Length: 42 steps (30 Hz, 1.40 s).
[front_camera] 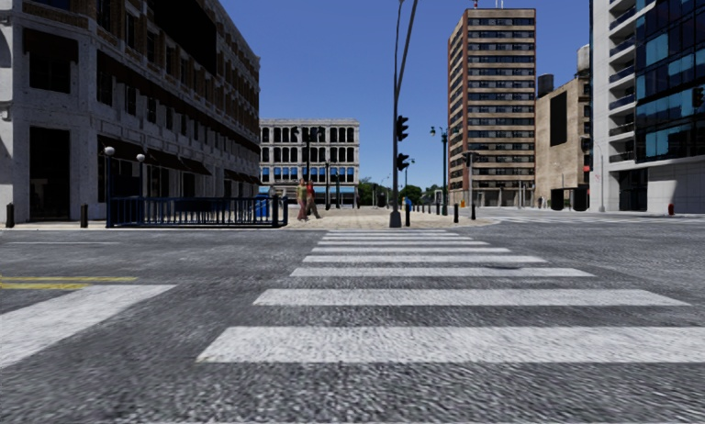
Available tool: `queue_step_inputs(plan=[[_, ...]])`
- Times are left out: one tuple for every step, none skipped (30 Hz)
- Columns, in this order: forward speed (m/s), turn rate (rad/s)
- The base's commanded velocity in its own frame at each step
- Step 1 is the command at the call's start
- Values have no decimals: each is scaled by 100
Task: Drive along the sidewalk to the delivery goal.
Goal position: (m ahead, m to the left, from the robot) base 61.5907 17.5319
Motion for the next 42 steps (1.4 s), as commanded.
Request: queue_step_inputs(plan=[[200,0],[200,0],[200,0],[200,0],[200,0],[200,0],[200,0],[200,0],[200,0],[200,0],[200,0],[200,0],[200,0],[200,0],[200,0],[200,0],[200,0],[200,0],[200,0],[200,0],[200,0],[200,0],[200,0],[200,0],[200,0],[200,0],[200,0],[200,0],[200,0],[200,0],[200,0],[200,0],[200,0],[200,0],[200,0],[200,0],[200,0],[200,0],[200,0],[200,0],[200,0],[200,0]])
